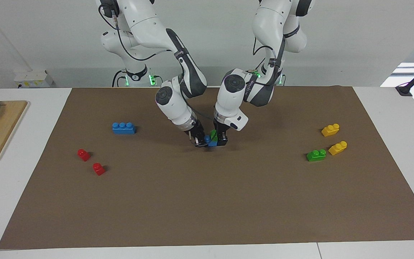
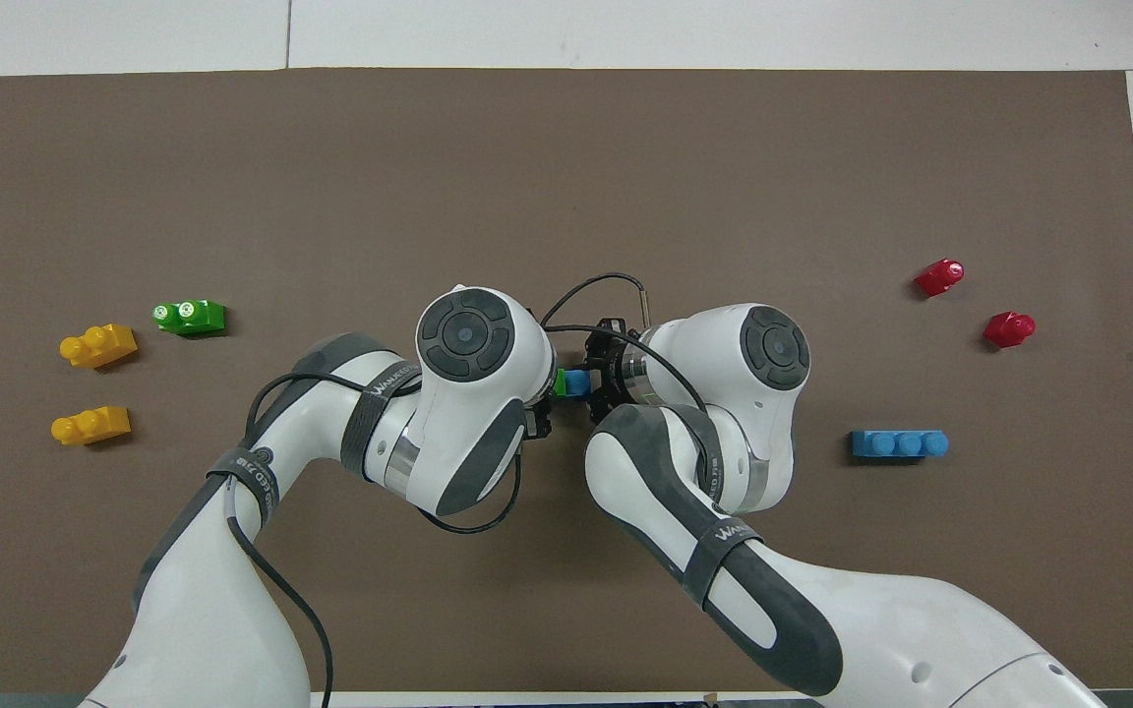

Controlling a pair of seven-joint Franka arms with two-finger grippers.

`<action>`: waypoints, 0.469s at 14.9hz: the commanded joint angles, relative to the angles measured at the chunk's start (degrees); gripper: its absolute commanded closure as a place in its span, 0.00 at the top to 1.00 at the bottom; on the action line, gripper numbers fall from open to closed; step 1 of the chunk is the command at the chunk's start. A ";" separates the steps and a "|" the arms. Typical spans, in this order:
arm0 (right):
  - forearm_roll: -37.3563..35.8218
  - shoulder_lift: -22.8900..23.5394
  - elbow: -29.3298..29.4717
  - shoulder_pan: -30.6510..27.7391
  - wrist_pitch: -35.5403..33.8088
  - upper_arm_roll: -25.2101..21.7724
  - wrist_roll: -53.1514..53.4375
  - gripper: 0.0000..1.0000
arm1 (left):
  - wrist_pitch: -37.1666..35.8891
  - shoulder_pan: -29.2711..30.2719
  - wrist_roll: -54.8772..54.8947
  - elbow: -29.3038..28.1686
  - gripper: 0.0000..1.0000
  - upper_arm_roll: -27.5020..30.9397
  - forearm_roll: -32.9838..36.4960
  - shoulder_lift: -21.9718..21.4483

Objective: Remove green block with left arm and hold with right
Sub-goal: 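Close the left gripper on green while the right gripper closes on blue, then pull the green brick away while the right gripper pulls the blue brick away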

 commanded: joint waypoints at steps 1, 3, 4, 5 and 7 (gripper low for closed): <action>1.53 -0.10 -0.62 -0.47 1.50 0.40 -1.98 0.00 | -3.08 -0.82 3.68 0.18 0.58 0.66 0.99 -1.44; 1.53 -0.10 -0.62 -0.47 1.50 0.40 -2.33 0.00 | -3.09 -0.47 4.05 0.18 0.58 0.66 0.90 -2.24; 1.53 -0.10 -0.62 -0.47 1.59 0.40 -2.33 0.00 | -3.18 -0.38 4.14 0.18 0.58 0.66 0.90 -2.67; 1.53 -0.10 -0.62 -0.47 1.59 0.40 -2.33 0.00 | -3.18 -0.38 4.14 0.01 0.58 0.66 0.90 -2.77; 1.53 -0.10 -0.62 -0.47 1.50 0.40 -2.42 0.00 | -2.31 -0.64 4.14 -0.61 0.58 0.66 0.90 -2.85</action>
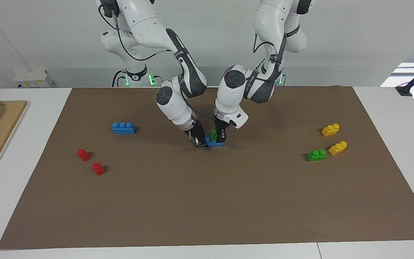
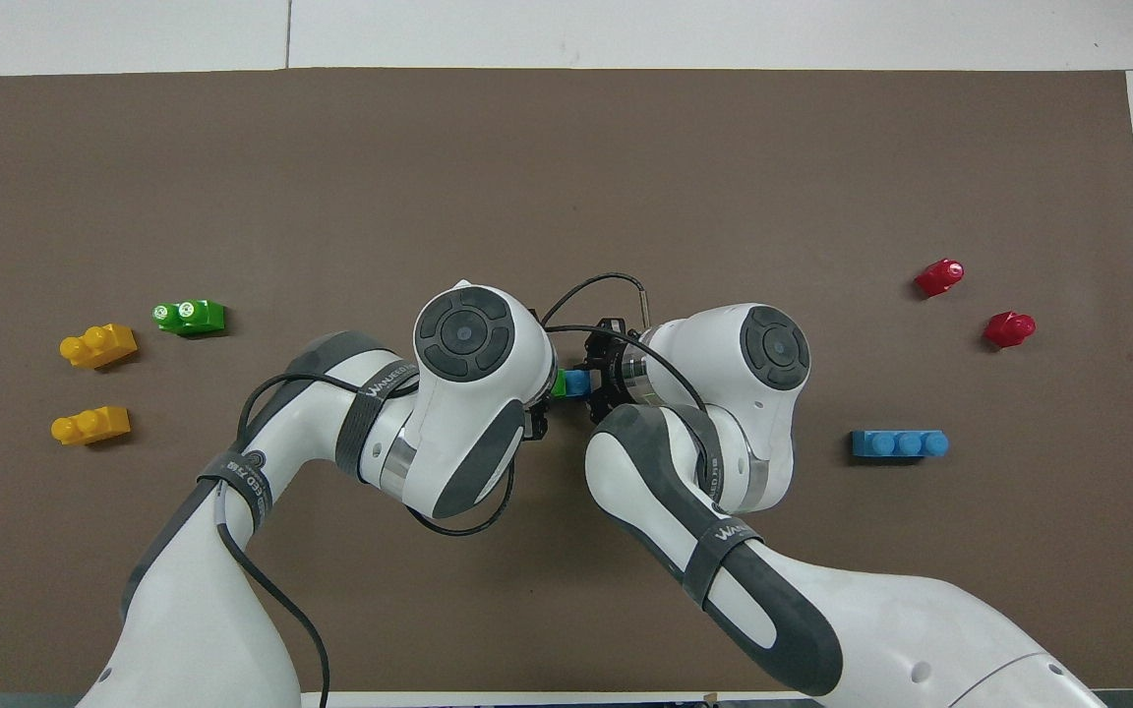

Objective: Remove green block with left arm and hold with right
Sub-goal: 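Pull the green brick away while the right gripper pulls the blue brick away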

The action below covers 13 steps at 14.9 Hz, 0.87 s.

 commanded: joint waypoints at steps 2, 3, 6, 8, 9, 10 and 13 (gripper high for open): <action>1.53 -0.10 -0.62 -0.47 1.59 0.40 -2.48 0.00 | -0.51 -0.89 0.67 -1.48 0.58 0.56 0.76 -1.35; 1.53 -0.10 -0.62 -0.47 1.59 0.40 -2.57 0.00 | -0.51 -0.89 0.67 -1.48 0.58 0.56 0.76 -1.35; 1.53 -0.10 -0.70 -0.47 1.59 0.40 -2.57 0.00 | -0.59 -0.80 0.67 -1.57 0.42 0.56 0.76 -1.35; 1.53 -0.10 -0.70 -0.38 1.59 0.40 -2.57 0.00 | -0.68 -0.80 0.67 -1.57 0.18 0.56 0.76 -1.35; 1.53 -0.10 -0.70 -0.38 1.59 0.40 -2.57 0.00 | -0.68 -0.80 0.67 -1.48 0.05 0.56 0.76 -1.35; 1.53 -0.10 -0.70 -0.38 1.59 0.40 -2.57 0.00 | -0.86 -0.89 0.75 -1.39 0.00 0.56 0.76 -1.35; 1.53 -0.10 -0.70 -0.38 1.59 0.40 -2.57 0.00 | -1.64 -0.71 0.93 -1.04 0.00 0.56 0.76 -1.61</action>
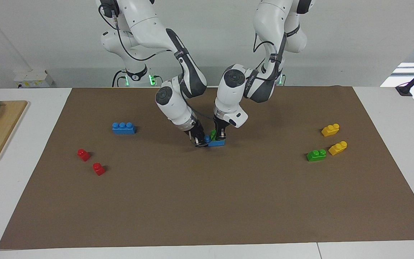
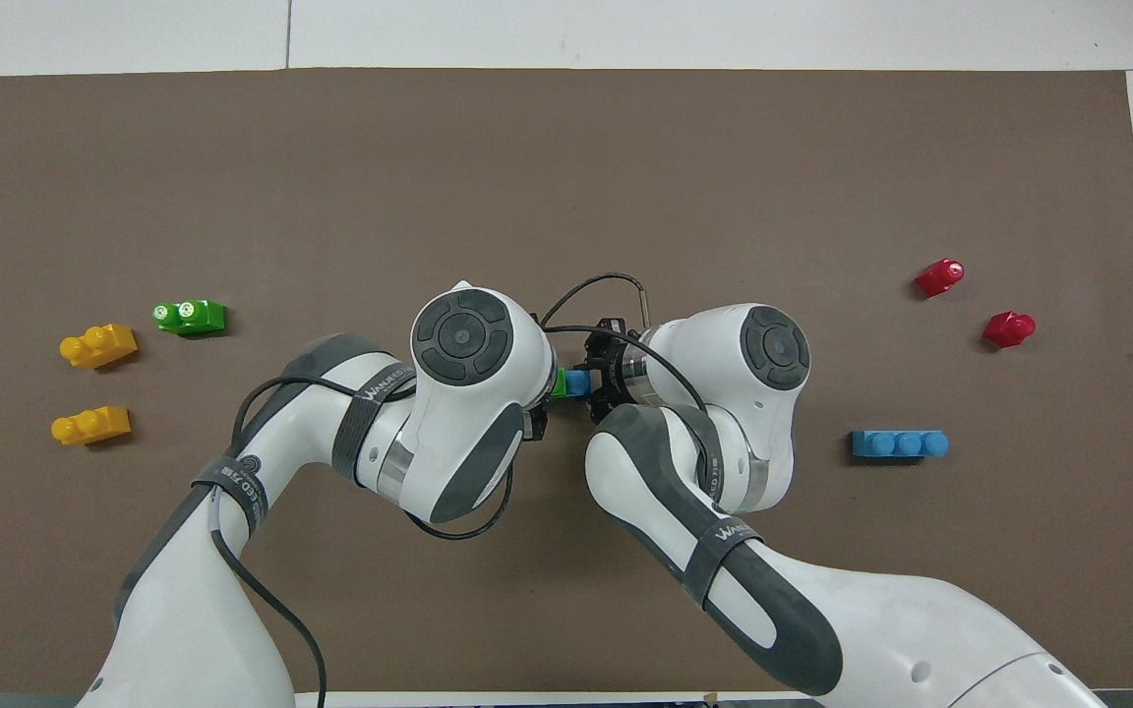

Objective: Remove green block with left arm and hold with right
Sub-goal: 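Pull the green brick away while the right gripper pulls the blue brick away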

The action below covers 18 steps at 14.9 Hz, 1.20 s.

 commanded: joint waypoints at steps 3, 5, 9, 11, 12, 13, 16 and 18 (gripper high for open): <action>1.53 -0.13 -0.69 -0.38 1.55 0.41 -2.16 0.00 | -3.49 1.31 3.31 -0.38 0.00 0.81 0.75 -4.52; 1.53 -0.13 -0.61 -0.38 1.55 0.41 -2.16 0.00 | -4.38 2.54 5.77 -0.46 0.00 0.73 0.75 -6.36; 1.53 -0.13 -0.60 -0.47 1.47 0.41 -2.24 0.00 | -7.79 5.18 10.07 -0.73 0.00 0.73 0.66 -10.23; 1.53 -0.21 -0.34 -1.60 0.68 0.41 -3.03 0.00 | -14.10 7.46 16.99 -0.90 0.00 0.73 0.66 -12.86; 1.44 -0.47 -0.17 -2.48 0.15 0.41 -3.47 0.00 | -17.27 8.69 21.12 -1.17 0.00 0.73 0.66 -14.09; 1.44 -1.00 -0.08 -3.18 -0.90 0.32 -4.69 0.00 | -20.26 9.83 26.04 -1.26 0.00 0.81 0.57 -14.97; 1.35 -3.98 0.88 -8.70 -7.12 0.06 -8.55 0.00 | -25.73 14.66 40.36 -3.18 0.00 0.90 0.57 -18.48; 1.35 -6.35 1.24 -13.01 -11.61 -0.03 -11.81 0.00 | -26.09 18.17 50.64 -6.16 0.00 0.90 0.66 -21.73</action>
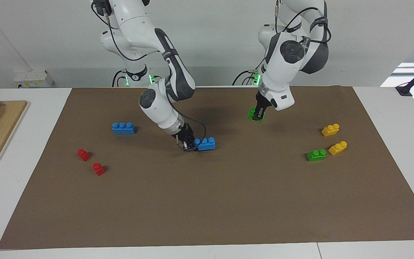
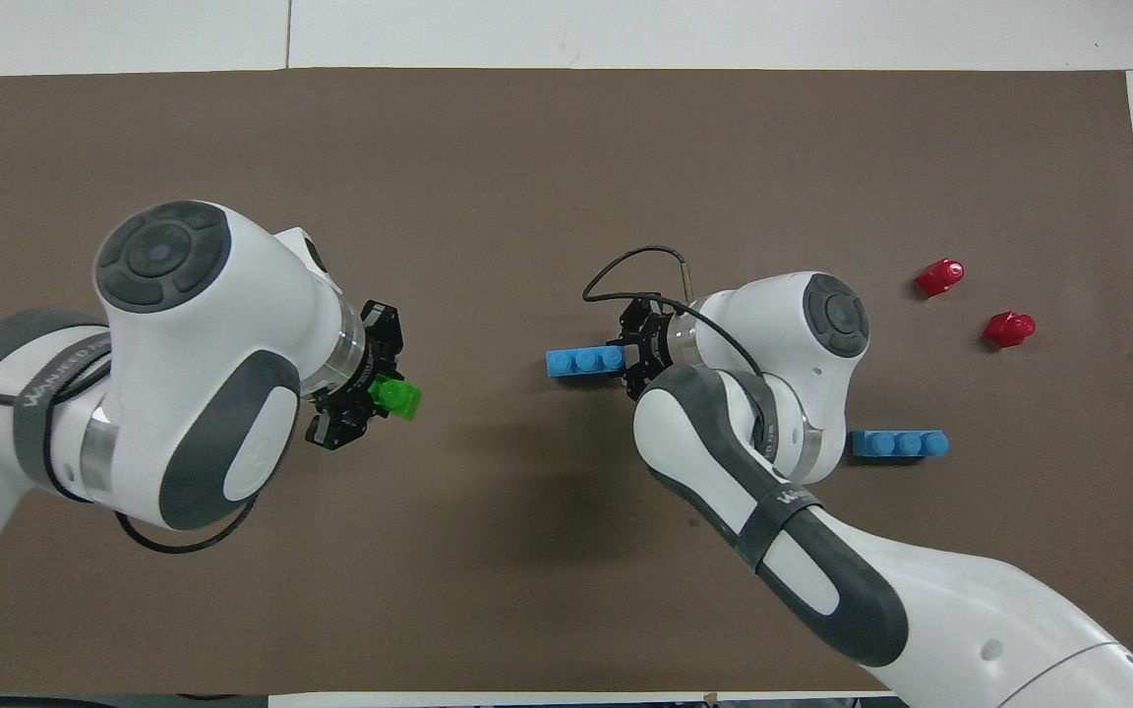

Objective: Remove green block with left arm and hold with right
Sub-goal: 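Lower the green brick near yellow bricks while the right gripper lowers blue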

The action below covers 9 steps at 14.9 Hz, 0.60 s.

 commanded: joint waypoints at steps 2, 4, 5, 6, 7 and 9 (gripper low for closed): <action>0.59 -5.27 -0.11 -9.71 -9.41 0.32 -8.68 0.00 | -1.99 7.16 21.32 -6.58 0.00 -0.40 0.48 -7.11; 0.50 -5.89 0.07 -15.85 -15.47 0.32 -13.70 0.00 | -4.37 11.11 35.20 -7.29 0.00 -0.40 0.48 -7.73; 0.42 -6.24 0.07 -18.32 -17.85 0.24 -14.59 0.00 | -4.11 12.53 41.19 -7.90 0.00 -0.31 0.48 -7.91; 0.24 -6.41 -0.02 -20.61 -19.52 0.23 -15.38 0.00 | -3.94 14.45 46.56 -8.69 0.00 -0.31 0.48 -8.34; -0.63 -6.59 -0.28 -22.37 -20.85 0.23 -16.00 0.00 | -3.93 16.47 51.66 -9.31 0.00 -0.31 0.48 -8.61; -3.61 -6.77 -0.54 -25.45 -22.00 0.23 -16.88 0.00 | -3.85 18.51 61.93 -9.40 0.00 -0.14 0.57 -8.61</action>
